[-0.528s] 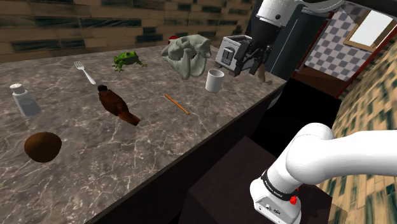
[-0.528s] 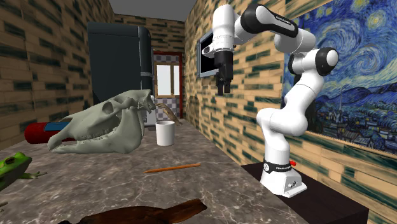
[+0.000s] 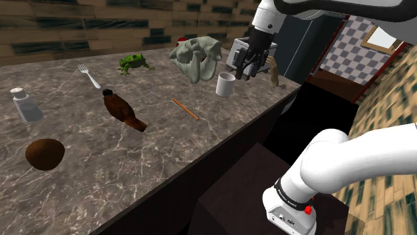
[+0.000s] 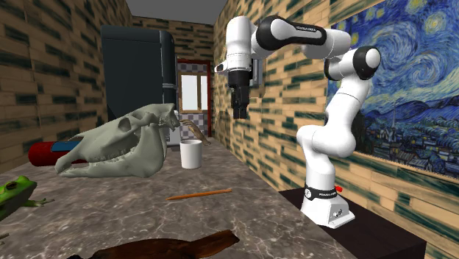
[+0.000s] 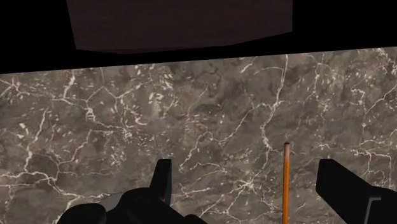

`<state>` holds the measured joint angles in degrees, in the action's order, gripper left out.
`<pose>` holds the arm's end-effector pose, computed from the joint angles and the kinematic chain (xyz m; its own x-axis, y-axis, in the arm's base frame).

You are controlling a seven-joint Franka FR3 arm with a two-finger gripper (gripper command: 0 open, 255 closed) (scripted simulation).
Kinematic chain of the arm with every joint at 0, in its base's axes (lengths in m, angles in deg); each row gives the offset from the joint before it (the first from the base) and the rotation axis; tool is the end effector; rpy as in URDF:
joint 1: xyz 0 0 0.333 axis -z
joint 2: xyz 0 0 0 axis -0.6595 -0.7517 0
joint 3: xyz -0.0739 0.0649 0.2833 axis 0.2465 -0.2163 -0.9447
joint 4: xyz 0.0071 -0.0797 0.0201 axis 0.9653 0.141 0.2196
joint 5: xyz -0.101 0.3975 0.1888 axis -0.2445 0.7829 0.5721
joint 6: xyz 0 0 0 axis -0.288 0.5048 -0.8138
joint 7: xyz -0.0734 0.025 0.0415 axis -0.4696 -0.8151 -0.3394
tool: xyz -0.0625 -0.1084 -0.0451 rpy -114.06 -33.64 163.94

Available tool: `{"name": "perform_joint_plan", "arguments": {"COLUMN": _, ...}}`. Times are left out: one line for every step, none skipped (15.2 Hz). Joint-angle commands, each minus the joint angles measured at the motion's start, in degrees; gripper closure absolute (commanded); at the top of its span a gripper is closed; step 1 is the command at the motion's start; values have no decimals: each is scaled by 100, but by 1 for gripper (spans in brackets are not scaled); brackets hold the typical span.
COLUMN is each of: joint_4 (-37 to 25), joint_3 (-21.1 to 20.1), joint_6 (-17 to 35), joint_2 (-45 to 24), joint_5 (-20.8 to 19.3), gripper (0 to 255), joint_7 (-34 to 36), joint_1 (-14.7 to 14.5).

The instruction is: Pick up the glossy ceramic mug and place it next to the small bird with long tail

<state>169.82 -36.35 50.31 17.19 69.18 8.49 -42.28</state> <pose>0.4258 -0.0348 0.5428 0.9941 -0.1088 0.0043 -0.1079 -0.9900 -0.0912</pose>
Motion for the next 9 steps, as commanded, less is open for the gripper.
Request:
{"name": "perform_joint_plan", "arguments": {"joint_4": -117, "joint_3": 111, "joint_6": 255, "joint_2": -416, "joint_5": -137, "gripper": 0, "joint_7": -253, "joint_1": 3}}
{"name": "perform_joint_plan", "arguments": {"joint_4": -189, "joint_3": 154, "joint_6": 361, "joint_2": -613, "joint_5": -192, "gripper": 0, "joint_7": -359, "joint_1": 2}}
{"name": "perform_joint_plan", "arguments": {"joint_4": -267, "joint_3": 195, "joint_6": 463, "joint_2": -814, "joint_5": -244, "gripper": 0, "joint_7": -463, "joint_1": 0}}
{"name": "perform_joint_plan", "arguments": {"joint_4": -353, "joint_3": 233, "joint_6": 562, "joint_2": -1017, "joint_5": -292, "gripper": 0, "joint_7": -566, "joint_1": 0}}
{"name": "perform_joint_plan", "arguments": {"joint_4": -446, "joint_3": 272, "joint_6": 658, "joint_2": -1222, "joint_5": -338, "gripper": 0, "joint_7": -666, "joint_1": -2}}
{"name": "perform_joint_plan", "arguments": {"joint_4": -546, "joint_3": 309, "joint_6": 749, "joint_2": -1429, "joint_5": -380, "gripper": 0, "joint_7": -765, "joint_1": -3}}
{"name": "perform_joint_plan", "arguments": {"joint_4": -653, "joint_3": 344, "joint_6": 836, "joint_2": -1638, "joint_5": -419, "gripper": 0, "joint_7": -863, "joint_1": -4}}
{"name": "perform_joint_plan", "arguments": {"joint_4": -767, "joint_3": 377, "joint_6": 919, "joint_2": -1849, "joint_5": -455, "gripper": 0, "joint_7": -960, "joint_1": -4}}
{"name": "perform_joint_plan", "arguments": {"joint_4": -888, "joint_3": 408, "joint_6": 997, "joint_2": -2062, "joint_5": -488, "gripper": 0, "joint_7": -1055, "joint_1": -2}}
